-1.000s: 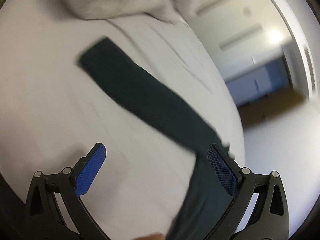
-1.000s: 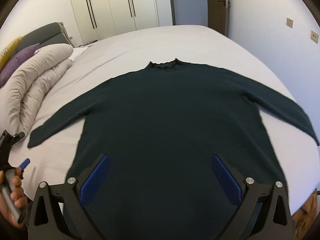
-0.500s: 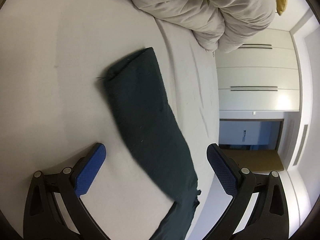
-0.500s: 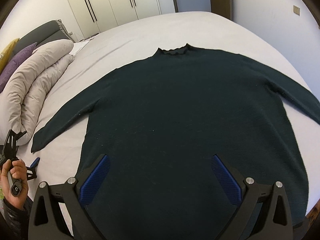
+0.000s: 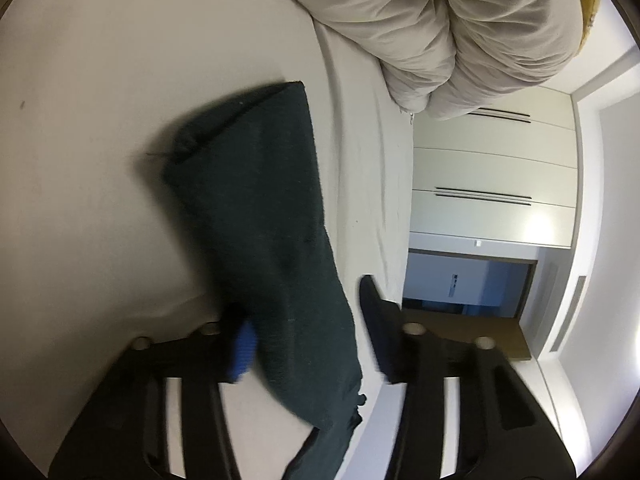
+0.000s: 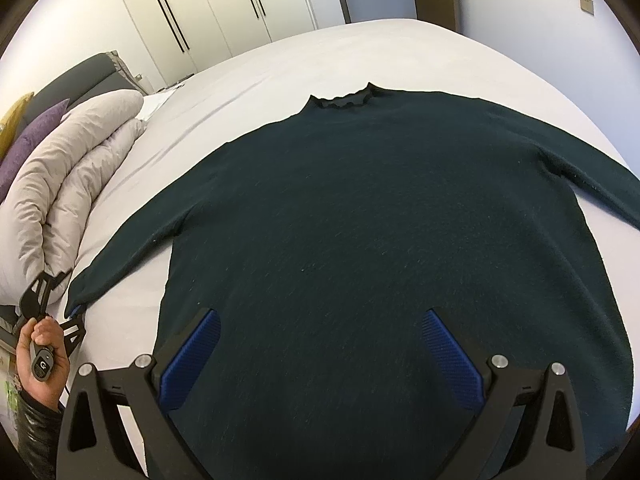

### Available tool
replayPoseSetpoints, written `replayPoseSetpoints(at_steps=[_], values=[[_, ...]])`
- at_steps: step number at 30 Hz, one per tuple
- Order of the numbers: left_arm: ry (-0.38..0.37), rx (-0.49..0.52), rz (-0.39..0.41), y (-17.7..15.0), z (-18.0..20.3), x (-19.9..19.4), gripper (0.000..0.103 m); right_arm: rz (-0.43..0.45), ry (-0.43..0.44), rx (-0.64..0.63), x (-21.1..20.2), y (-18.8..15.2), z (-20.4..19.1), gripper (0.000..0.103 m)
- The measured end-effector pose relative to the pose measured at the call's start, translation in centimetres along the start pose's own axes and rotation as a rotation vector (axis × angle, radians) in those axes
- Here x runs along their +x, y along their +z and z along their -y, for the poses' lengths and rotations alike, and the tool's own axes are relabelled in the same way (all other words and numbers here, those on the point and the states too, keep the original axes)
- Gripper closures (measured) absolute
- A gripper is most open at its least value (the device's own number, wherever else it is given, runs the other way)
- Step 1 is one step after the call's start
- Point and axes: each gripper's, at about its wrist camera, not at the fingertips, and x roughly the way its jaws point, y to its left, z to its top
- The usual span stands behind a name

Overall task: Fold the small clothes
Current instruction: 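Grasp the sweater sleeve with the left gripper and fold it across the body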

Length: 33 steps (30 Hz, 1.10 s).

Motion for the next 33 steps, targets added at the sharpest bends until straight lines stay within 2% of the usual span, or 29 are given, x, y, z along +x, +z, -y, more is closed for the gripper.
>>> replayPoseSetpoints(at_steps=[1,5,7,10,14,17,18,20,22,26,29,33], values=[[0.013,0.018,0.005,0.0,0.2,0.1,0.071,0.000,0.004,0.003,0.1,0.0,0.1,0.000],[0.076,0.146,0.028,-0.4,2.4,0.3,0.087,0.008,0.020,-0.005,0.1,0.0,0.4,0.002],[0.113,0.256,0.049,-1.6,4.5,0.2,0.091,0.008,0.026,-0.006,0.2,0.0,0.8,0.007],[0.151,0.460,0.059,-4.6,9.5,1.1,0.093,0.007,0.041,0.022,0.3,0.2,2.2,0.008],[0.164,0.831,0.030,-12.7,17.5,4.3,0.094,0.014,0.055,0.080,0.3,0.5,4.8,0.008],[0.164,1.153,-0.016,-22.3,21.6,7.5,0.094,0.025,0.058,0.137,0.3,0.9,7.4,0.008],[0.180,1.291,-0.044,-26.3,22.2,9.0,0.094,0.030,0.057,0.158,0.3,1.1,8.3,0.008],[0.229,1.561,-0.100,-33.8,21.0,12.3,0.094,0.037,0.055,0.205,0.3,1.5,10.4,0.008],[0.273,1.722,-0.137,-38.5,18.4,14.5,0.096,0.035,0.054,0.257,0.6,1.9,12.7,0.008],[0.348,1.932,-0.131,-43.0,13.1,16.5,0.096,0.027,0.056,0.298,1.3,3.1,15.8,0.008],[0.367,2.007,-0.145,-43.9,10.8,16.7,0.096,0.009,0.101,0.301,2.5,4.5,17.0,0.008],[0.347,1.958,-0.163,-43.4,10.4,17.3,0.096,-0.046,0.244,0.305,5.4,7.7,15.7,0.008]])
